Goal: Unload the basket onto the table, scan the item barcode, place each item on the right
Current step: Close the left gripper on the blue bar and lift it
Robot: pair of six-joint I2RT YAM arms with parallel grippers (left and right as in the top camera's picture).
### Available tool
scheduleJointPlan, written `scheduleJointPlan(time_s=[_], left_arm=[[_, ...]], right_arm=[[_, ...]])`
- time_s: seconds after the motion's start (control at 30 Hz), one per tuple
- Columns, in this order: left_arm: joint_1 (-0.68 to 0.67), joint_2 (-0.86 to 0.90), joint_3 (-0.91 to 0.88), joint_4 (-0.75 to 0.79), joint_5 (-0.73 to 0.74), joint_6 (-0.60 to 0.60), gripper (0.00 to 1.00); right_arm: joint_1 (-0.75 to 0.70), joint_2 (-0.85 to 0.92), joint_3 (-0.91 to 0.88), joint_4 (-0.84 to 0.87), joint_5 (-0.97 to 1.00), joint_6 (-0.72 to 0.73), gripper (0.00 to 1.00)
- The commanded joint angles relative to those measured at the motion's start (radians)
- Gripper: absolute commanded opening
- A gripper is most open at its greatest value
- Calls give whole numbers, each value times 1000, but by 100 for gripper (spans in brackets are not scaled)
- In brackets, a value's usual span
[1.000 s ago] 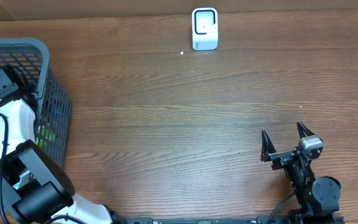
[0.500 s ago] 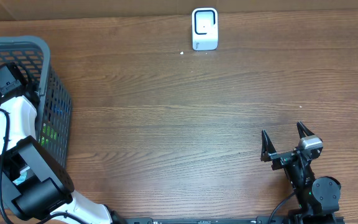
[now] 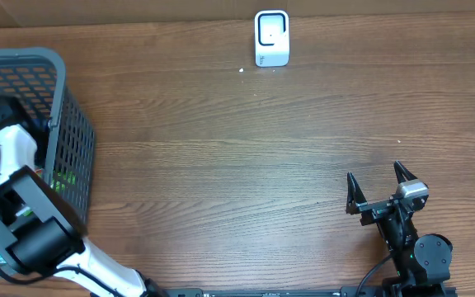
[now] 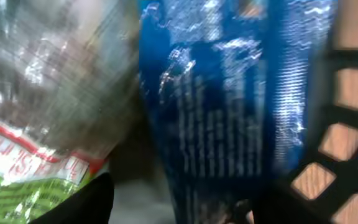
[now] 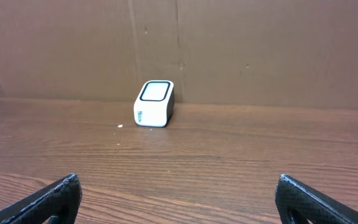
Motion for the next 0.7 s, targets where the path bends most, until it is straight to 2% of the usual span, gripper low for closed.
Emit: scheduleJointPlan(time_s=[0.0,0.1,0.3,0.67], left_arm=[[31,-13,151,-74,112,9,64],[40,-13,201,-106,104,28,66],[35,-5,191,-73,50,24,67],[8,-5,41,85,-30,-37,68]], right_arm=[[5,-9,-10,5,2,2,100],[5,-9,-10,5,1,2,100],[5,-9,-10,5,2,2,100],[5,-9,-10,5,1,2,100]])
